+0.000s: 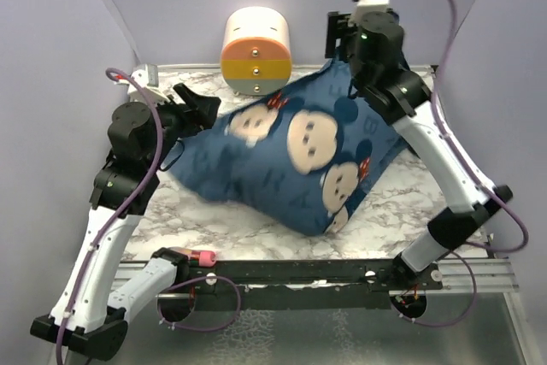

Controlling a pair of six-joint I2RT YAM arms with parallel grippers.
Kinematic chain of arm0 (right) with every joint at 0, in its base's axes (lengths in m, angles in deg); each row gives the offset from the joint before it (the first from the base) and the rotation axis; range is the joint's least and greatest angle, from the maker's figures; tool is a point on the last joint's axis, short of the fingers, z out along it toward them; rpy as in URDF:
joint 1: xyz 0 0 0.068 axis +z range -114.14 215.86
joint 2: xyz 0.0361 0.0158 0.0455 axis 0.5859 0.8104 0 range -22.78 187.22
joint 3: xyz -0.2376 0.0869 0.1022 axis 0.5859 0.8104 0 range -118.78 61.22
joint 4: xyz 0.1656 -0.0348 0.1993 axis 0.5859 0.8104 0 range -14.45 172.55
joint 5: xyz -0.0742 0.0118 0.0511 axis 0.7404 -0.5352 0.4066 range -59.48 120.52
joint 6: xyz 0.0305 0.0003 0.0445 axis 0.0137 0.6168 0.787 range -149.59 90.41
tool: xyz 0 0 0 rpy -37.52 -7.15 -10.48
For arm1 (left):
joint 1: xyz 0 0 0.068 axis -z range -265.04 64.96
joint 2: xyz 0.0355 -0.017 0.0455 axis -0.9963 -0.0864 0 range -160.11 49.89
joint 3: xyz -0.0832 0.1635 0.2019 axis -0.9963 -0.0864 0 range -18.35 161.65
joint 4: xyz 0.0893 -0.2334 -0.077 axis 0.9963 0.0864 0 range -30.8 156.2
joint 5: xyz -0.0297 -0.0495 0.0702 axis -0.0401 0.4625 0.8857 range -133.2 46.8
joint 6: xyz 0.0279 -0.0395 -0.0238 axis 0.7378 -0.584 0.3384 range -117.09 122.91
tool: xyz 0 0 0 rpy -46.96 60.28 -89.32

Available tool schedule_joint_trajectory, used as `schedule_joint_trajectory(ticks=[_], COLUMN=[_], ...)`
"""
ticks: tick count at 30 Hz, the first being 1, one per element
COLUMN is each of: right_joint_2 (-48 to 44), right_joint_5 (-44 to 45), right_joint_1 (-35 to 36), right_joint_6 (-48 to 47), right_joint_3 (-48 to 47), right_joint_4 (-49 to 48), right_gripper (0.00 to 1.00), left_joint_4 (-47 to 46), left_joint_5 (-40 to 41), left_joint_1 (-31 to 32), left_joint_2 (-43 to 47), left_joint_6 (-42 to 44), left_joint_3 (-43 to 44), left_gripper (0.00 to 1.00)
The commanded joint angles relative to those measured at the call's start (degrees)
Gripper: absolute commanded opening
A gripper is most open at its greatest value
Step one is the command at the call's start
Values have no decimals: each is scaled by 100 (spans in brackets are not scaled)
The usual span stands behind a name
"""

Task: Put the pillow into the pillowcase
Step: Turn over the pillow at the center of the board, then reset both arms

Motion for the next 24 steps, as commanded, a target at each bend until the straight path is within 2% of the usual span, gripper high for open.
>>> schedule_joint_trajectory(ticks=[1, 4, 7, 10, 13, 15, 19, 24], right_joint_2=[526, -58, -782, -627, -85, 119, -44, 211], right_joint_5=[-1393, -2615, -3499, -3923, -3569, -3427, -3154, -2607], right_joint_1=[-70, -76, -111, -140, -140, -140, -140, -140], right_joint_6=[721, 626, 1091, 1509, 2109, 2207, 2253, 2546], right_joint_3=[-750, 36, 935, 592, -434, -1127, -1454, -2103], right_joint_4=[1353, 811, 386, 1274, 2573, 3063, 2970, 3480], right_gripper=[80, 99, 100, 100, 100, 100, 100, 100], left_joint_4=[193, -11, -225, -186, 134, 415, 890, 1149], left_joint_5=[28, -377, -672, -840, -898, -904, -932, -1015], left_joint_1=[-13, -5, -12, -8, -13, -14, -8, -13], left_joint_2=[397, 728, 886, 648, 132, -251, -862, -1260], left_joint_6=[218, 109, -173, -264, -145, 3, 196, 265], left_joint_3=[360, 187, 54, 319, 974, 1546, 2559, 3199], left_gripper=[72, 73, 79, 82, 84, 86, 87, 89])
